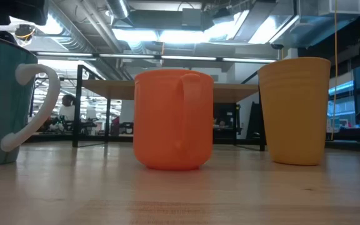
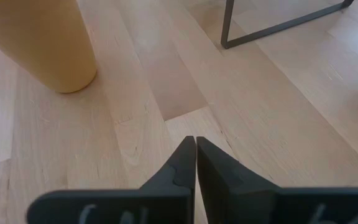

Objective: Stack small to large cups/mugs on shelf
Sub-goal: Put the blue mug on the shelf

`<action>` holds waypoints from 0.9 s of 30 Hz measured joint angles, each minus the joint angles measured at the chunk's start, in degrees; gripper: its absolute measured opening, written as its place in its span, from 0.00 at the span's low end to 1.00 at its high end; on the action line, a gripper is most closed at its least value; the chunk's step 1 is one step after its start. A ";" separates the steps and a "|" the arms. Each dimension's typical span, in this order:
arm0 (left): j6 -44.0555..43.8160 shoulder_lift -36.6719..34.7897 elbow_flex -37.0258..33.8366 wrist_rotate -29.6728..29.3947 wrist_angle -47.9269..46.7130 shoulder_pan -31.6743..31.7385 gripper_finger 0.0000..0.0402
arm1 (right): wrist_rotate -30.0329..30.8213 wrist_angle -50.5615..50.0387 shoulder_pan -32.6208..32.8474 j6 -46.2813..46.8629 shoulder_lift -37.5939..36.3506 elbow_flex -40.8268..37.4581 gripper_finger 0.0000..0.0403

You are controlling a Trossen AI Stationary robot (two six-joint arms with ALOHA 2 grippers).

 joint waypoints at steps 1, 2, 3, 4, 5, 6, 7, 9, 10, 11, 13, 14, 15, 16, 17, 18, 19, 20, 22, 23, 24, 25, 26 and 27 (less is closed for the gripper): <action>-0.01 -0.03 -0.36 -0.23 0.12 0.00 0.29 | 0.01 0.01 -0.01 0.01 0.02 0.00 0.04; -0.07 -0.04 -0.86 -0.27 0.45 0.00 0.29 | 0.01 0.00 0.00 0.01 0.02 0.00 0.04; -0.35 -0.04 -1.46 -0.23 0.53 0.00 0.29 | 0.01 -0.02 0.00 0.00 0.00 0.00 0.04; -0.66 -0.04 -1.96 0.17 0.36 0.00 0.29 | 0.01 -0.01 0.01 0.02 -0.01 0.00 0.04; -1.33 -0.04 -2.35 0.61 0.43 0.00 0.29 | 0.01 0.01 0.01 0.02 0.02 0.00 0.04; -1.90 0.00 -2.55 0.82 0.87 0.00 0.29 | 0.01 0.01 -0.02 0.01 0.02 0.00 0.04; -2.38 0.00 -2.60 0.82 1.36 -0.01 0.29 | 0.01 0.00 0.01 0.02 -0.01 0.00 0.04; -3.79 0.00 -2.57 0.80 1.35 0.01 0.27 | -0.01 -0.01 -0.01 0.01 0.01 0.00 0.04; -4.63 0.00 -2.57 0.78 1.36 0.20 0.25 | 0.01 0.00 -0.01 0.02 0.02 0.00 0.04; -5.36 0.00 -2.57 0.78 1.36 0.44 0.23 | 0.01 0.00 0.01 0.00 0.00 0.00 0.04; -6.94 0.00 -2.57 0.86 1.38 0.92 0.18 | 0.01 -0.02 -0.01 0.01 0.01 0.00 0.04; -7.50 0.00 -2.57 0.90 1.53 1.15 0.15 | -0.01 0.01 0.01 0.00 -0.01 0.00 0.04; -7.56 0.00 -2.57 1.06 1.91 1.26 0.12 | 0.01 -0.02 -0.01 0.00 0.01 0.00 0.04; -7.60 0.00 -2.57 1.25 2.51 1.28 0.09 | 0.01 -0.01 -0.01 0.00 0.02 0.00 0.04; -7.08 0.01 -2.66 0.95 3.41 1.26 0.06 | 0.00 0.00 0.01 0.00 0.00 0.00 0.04; -6.43 0.02 -2.66 0.90 4.51 1.27 0.05 | 0.00 -0.01 0.00 0.00 0.01 0.00 0.04; -6.15 0.00 -2.65 0.86 5.21 1.27 0.05 | 0.01 -0.02 -0.01 0.00 0.02 0.00 0.04; -6.02 0.00 -2.64 0.77 5.41 1.27 0.05 | 0.00 -0.01 -0.01 0.00 -0.01 0.00 0.04; -5.80 0.00 -2.64 0.73 4.90 1.27 0.05 | -0.01 0.01 0.01 0.01 0.02 0.00 0.04; -5.27 0.00 -2.66 0.73 4.80 1.27 0.05 | 0.01 -0.01 -0.01 0.00 0.00 0.00 0.04; -4.56 0.00 -2.64 0.73 4.94 1.27 0.05 | 0.01 0.01 0.01 0.00 -0.01 0.00 0.04; -3.95 0.00 -2.64 0.73 5.10 1.27 0.05 | 0.01 0.01 0.01 0.02 -0.01 0.00 0.04; -3.04 0.00 -2.47 0.76 5.03 1.27 0.05 | 0.01 0.00 0.00 0.00 0.01 0.00 0.04; -1.80 0.02 -1.97 0.86 4.45 1.27 0.05 | 0.01 0.01 -0.02 0.00 0.01 0.00 0.04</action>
